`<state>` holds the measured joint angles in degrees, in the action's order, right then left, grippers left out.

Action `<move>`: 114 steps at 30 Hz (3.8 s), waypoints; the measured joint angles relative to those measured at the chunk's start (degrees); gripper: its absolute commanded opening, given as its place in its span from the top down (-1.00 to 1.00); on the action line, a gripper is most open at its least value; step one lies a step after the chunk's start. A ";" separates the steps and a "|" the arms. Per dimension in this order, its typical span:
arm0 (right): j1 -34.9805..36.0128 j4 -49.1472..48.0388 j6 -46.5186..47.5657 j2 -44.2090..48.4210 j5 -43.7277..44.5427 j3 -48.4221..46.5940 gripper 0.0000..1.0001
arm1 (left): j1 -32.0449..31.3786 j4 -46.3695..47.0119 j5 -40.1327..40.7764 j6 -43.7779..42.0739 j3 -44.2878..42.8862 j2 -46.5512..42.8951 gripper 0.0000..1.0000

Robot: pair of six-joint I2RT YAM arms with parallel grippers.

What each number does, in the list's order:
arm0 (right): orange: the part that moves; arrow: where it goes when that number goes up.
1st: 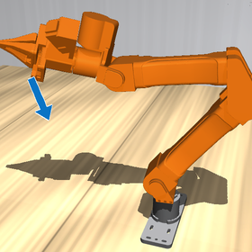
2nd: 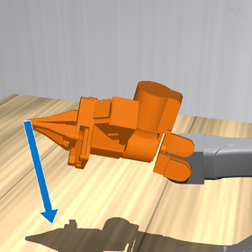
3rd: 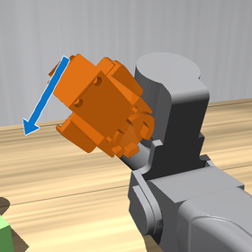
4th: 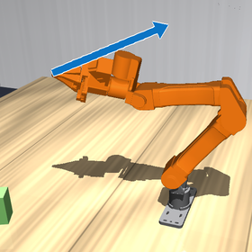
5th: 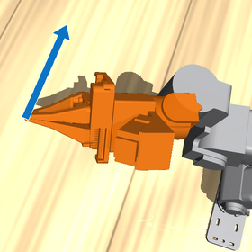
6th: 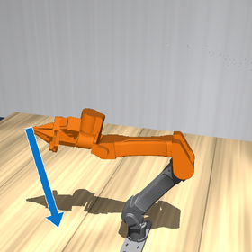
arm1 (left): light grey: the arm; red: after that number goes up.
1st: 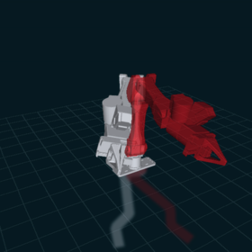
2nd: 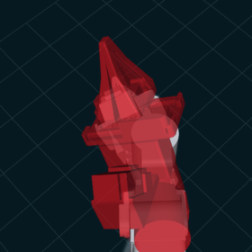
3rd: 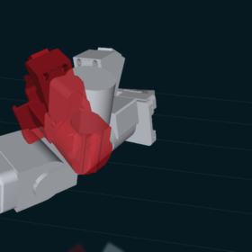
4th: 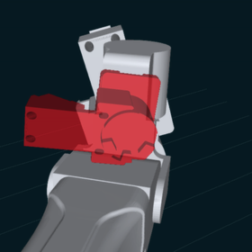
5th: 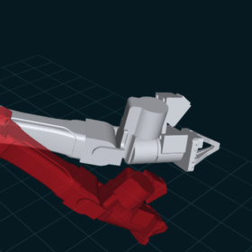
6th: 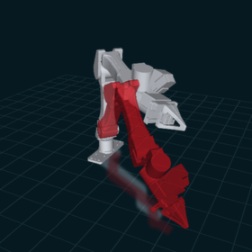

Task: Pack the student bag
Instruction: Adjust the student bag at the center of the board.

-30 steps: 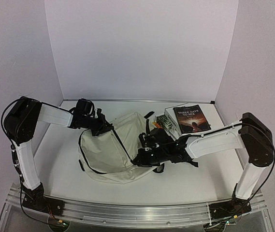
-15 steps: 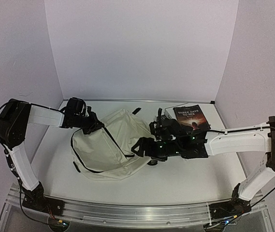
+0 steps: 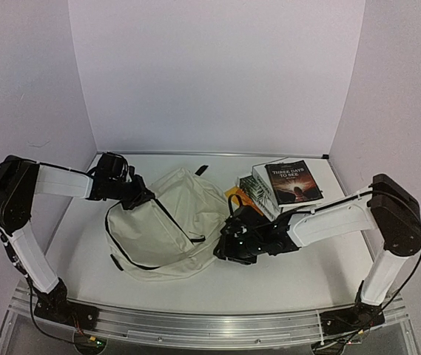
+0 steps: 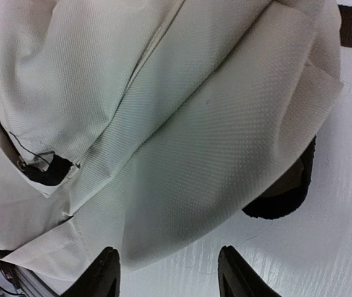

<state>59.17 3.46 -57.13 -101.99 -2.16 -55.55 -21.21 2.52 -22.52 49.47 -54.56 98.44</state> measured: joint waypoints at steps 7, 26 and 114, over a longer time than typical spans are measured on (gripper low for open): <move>-2.19 -1.50 1.99 -4.14 -0.51 -3.86 0.88 | 0.02 -2.66 1.85 -0.08 1.77 -3.57 1.00; -16.70 -0.93 25.01 -23.93 -1.94 -33.33 0.02 | -0.09 -17.61 -1.37 -5.32 9.62 -17.99 0.43; -12.75 7.80 19.65 0.69 -0.54 -9.41 -0.28 | -0.13 -13.04 -4.28 -10.79 14.82 -15.12 0.96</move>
<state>46.41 11.27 -37.48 -101.30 -2.70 -64.95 -21.34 -10.52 -26.80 38.68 -39.73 83.32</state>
